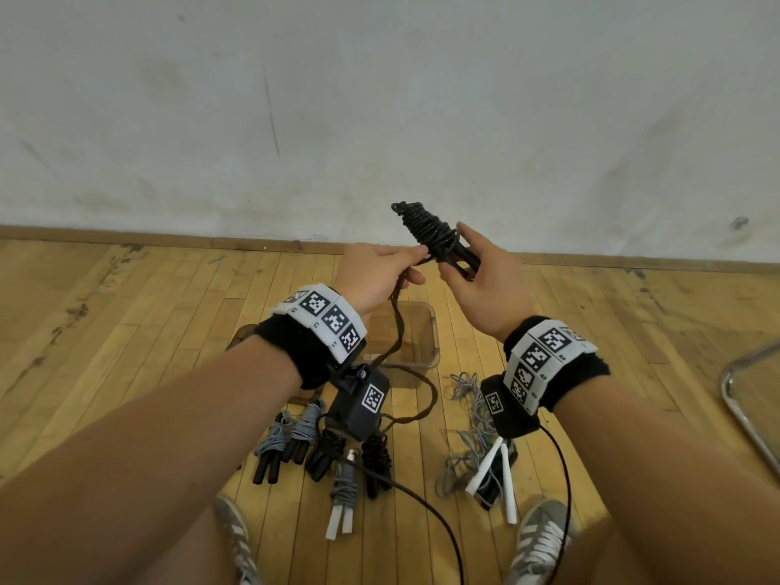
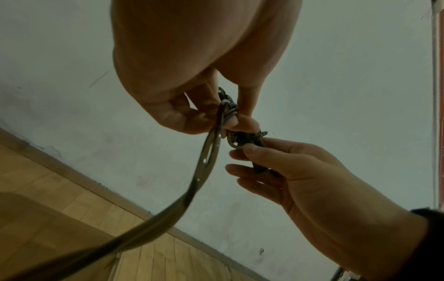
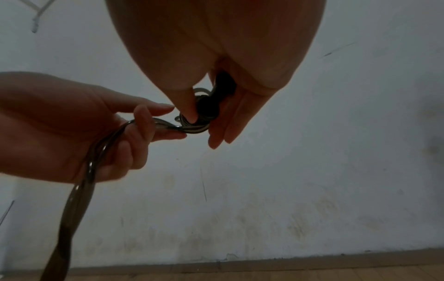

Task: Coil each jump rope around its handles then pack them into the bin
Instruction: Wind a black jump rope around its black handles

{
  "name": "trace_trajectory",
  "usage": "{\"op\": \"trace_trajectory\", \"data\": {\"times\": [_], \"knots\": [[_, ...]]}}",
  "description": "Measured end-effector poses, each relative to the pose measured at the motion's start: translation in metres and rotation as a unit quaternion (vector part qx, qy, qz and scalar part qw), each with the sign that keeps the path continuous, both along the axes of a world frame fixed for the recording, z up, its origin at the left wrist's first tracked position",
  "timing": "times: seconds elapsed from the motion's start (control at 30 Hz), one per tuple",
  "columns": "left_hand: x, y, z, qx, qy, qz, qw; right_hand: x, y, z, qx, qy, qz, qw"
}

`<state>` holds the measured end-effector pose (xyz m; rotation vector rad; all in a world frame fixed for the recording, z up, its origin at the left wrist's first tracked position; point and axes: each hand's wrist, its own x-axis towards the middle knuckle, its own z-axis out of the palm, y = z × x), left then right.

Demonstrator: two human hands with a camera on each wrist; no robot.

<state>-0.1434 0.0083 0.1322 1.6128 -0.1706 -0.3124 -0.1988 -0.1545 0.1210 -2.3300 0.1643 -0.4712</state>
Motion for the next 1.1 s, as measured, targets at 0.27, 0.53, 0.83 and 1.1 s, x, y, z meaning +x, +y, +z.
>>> {"op": "trace_trajectory", "data": {"times": [0.27,0.53,0.83,1.1], "knots": [[0.005,-0.004,0.0,-0.042,0.054,0.029,0.997,-0.003,0.009,0.002,-0.052,-0.026,0.0,0.998],[0.008,-0.004,-0.003,-0.028,0.049,0.071,0.996,0.0,0.018,-0.002,-0.025,-0.036,0.077,0.996],[0.013,-0.002,-0.004,-0.021,0.049,0.042,0.998,-0.001,0.017,0.006,0.289,0.047,0.094,0.952],[0.012,-0.001,-0.002,-0.044,0.05,0.003,0.998,0.0,0.016,0.008,0.349,0.051,0.096,0.931]]}}
